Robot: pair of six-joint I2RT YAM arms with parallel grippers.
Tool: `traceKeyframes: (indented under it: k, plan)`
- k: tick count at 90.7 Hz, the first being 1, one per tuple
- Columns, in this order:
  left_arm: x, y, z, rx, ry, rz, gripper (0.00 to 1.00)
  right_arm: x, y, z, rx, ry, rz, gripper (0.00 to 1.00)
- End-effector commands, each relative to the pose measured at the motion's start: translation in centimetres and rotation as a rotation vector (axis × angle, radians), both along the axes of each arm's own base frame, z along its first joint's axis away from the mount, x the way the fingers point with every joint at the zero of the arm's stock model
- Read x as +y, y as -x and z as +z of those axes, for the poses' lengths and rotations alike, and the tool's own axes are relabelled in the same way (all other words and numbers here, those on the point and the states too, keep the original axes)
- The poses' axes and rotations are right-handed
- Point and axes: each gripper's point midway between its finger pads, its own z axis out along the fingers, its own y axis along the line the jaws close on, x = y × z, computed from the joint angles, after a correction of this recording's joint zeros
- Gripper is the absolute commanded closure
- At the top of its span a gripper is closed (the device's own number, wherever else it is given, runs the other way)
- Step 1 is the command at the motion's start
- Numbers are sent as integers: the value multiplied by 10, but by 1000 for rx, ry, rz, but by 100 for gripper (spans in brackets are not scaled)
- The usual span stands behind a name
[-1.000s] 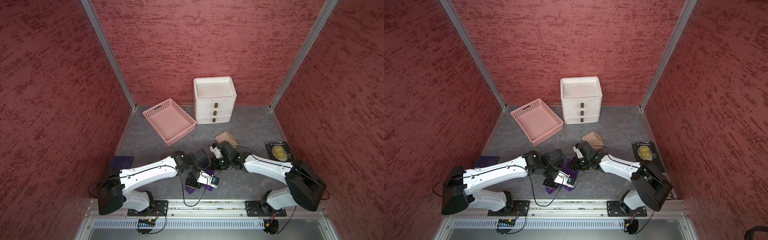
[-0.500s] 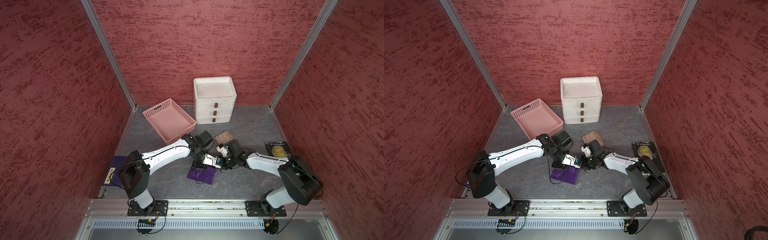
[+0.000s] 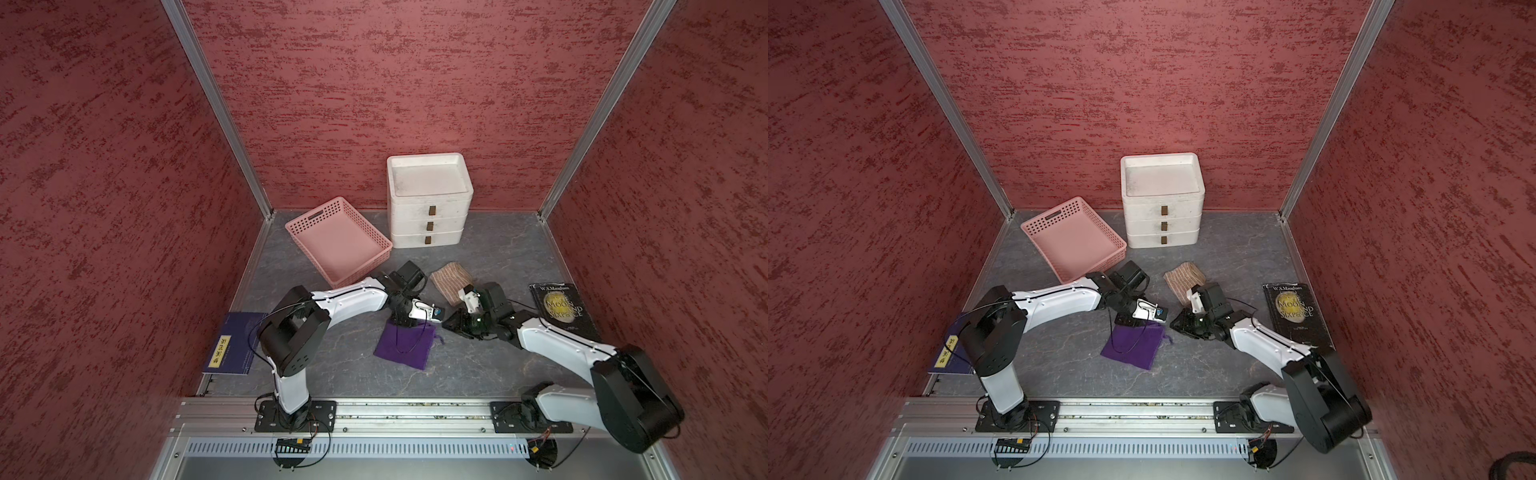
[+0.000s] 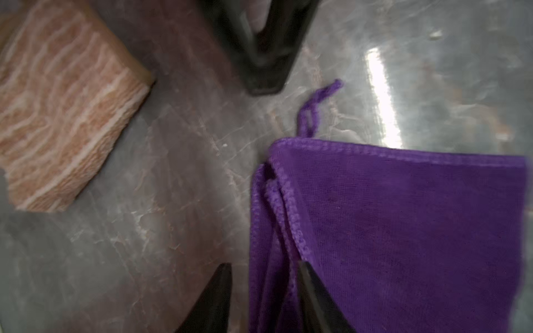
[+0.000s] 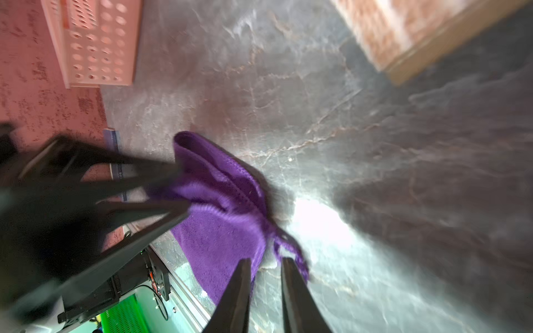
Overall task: Fold the square dishcloth
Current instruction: Fold the cleaning item at the center of the board, then smooth out the cleaning item at the center of the board.
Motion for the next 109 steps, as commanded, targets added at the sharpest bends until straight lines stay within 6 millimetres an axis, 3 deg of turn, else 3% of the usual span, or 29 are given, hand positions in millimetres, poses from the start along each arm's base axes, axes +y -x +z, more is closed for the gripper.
traceKeyframes:
  k: [1, 5, 20, 26, 34, 41, 49, 55, 63, 85, 92, 100, 109]
  plan:
    - [-13, -62, 31, -303, 104, 82, 33, -8, 5, 12, -40, 31, -35, 75]
    - [-10, -62, 40, -304, 117, 93, 28, -4, 10, 18, -50, 29, -19, 75]
    - [3, -43, 98, -160, 198, 167, 27, 26, 25, 35, -87, 23, 52, 74]
    - [11, -40, 113, -163, 230, 197, 28, 42, 29, 39, -95, -5, 83, 73]
    - [23, -34, 116, -129, 247, 255, 31, 66, 32, 39, -92, -44, 125, 73]
    - [29, -11, 107, 1, 254, 285, 38, 88, 38, 38, -83, -94, 173, 74]
    - [33, 18, 80, 154, 235, 308, 49, 107, 47, 27, -53, -110, 234, 75]
    - [35, 26, 55, 219, 178, 343, 62, 115, 53, 15, -34, -132, 268, 76]
    - [39, 15, 28, 220, 99, 429, 76, 113, 60, -8, 19, -130, 271, 77]
    - [54, -10, -41, 168, -50, 505, 78, 91, 68, -50, 78, -41, 212, 78]
    - [61, -26, -54, 116, -91, 544, 85, 89, 68, -46, 74, -34, 206, 78]
    - [64, -40, -49, 84, -65, 592, 89, 94, 66, -16, 17, -84, 208, 76]
    - [59, -30, -36, 131, -5, 575, 85, 100, 65, 5, -28, -90, 213, 75]
